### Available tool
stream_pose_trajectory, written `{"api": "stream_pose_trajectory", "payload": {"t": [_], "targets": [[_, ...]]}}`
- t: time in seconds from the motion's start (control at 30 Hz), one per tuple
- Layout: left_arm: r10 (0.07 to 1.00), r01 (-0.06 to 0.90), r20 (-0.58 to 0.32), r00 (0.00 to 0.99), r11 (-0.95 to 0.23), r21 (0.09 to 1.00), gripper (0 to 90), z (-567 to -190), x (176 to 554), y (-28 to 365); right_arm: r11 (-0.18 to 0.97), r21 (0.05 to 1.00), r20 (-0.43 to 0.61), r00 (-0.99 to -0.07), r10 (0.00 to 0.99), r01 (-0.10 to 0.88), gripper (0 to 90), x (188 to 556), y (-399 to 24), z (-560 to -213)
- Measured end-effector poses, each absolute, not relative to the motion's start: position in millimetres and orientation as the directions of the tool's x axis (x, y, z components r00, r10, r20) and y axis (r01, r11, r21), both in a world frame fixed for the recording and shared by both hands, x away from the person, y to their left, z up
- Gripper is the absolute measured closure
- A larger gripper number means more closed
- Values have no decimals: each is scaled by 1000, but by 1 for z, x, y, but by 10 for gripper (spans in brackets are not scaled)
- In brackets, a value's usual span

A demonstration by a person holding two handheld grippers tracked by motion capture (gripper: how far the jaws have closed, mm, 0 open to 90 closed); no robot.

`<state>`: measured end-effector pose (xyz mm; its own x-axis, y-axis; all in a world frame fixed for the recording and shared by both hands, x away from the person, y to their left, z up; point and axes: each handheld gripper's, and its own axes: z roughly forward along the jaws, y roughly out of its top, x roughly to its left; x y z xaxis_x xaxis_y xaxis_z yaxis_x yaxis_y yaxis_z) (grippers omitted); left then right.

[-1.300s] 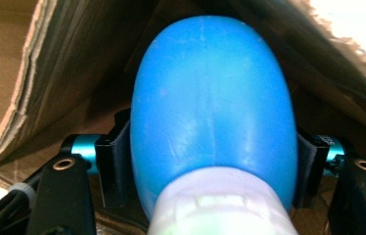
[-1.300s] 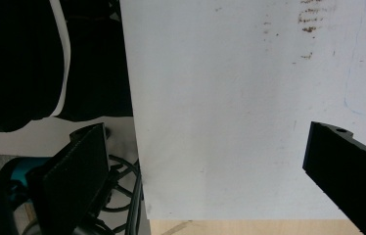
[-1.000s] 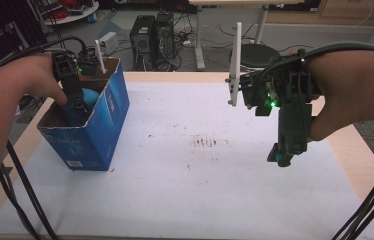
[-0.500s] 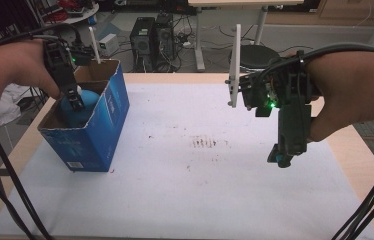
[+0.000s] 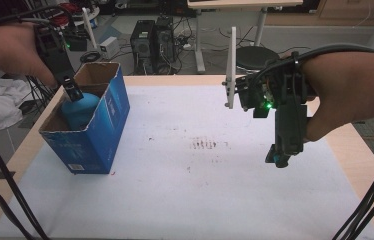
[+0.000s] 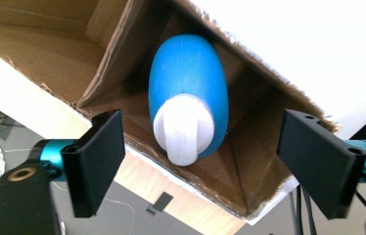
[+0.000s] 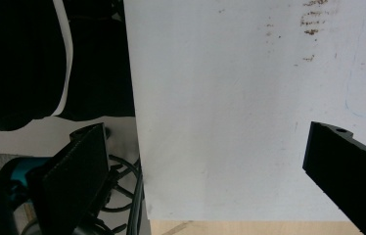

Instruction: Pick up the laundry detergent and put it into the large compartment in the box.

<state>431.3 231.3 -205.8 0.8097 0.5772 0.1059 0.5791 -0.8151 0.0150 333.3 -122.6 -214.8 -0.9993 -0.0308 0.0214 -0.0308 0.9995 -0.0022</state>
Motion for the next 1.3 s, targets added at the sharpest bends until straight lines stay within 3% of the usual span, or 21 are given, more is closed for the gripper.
{"api": "stream_pose_trajectory", "payload": {"t": [0.3, 0.57, 0.97, 1.03, 1.3], "targets": [[560, 561, 58, 826, -828, 5, 100, -197, 426, 207, 1000, -1, 20, -999, -27, -28, 23, 333, -124, -215], [489, 489, 44, 871, -872, 17, 18, -200, 424, 177, 1000, -1, 25, -999, -21, -21, 23, 334, -126, -216], [385, 385, 46, 922, -923, -3, 16, -210, 428, 145, 1000, -17, 31, -999, 20, 20, 23, 334, -129, -216], [381, 381, 42, 924, -924, 3, 16, -211, 428, 141, 1000, 3, 26, -1000, -14, -14, 23, 337, -129, -217], [319, 319, 39, 947, -948, 6, 16, -217, 430, 126, 1000, -4, 29, -1000, -3, -3, 23, 336, -127, -218]]}}
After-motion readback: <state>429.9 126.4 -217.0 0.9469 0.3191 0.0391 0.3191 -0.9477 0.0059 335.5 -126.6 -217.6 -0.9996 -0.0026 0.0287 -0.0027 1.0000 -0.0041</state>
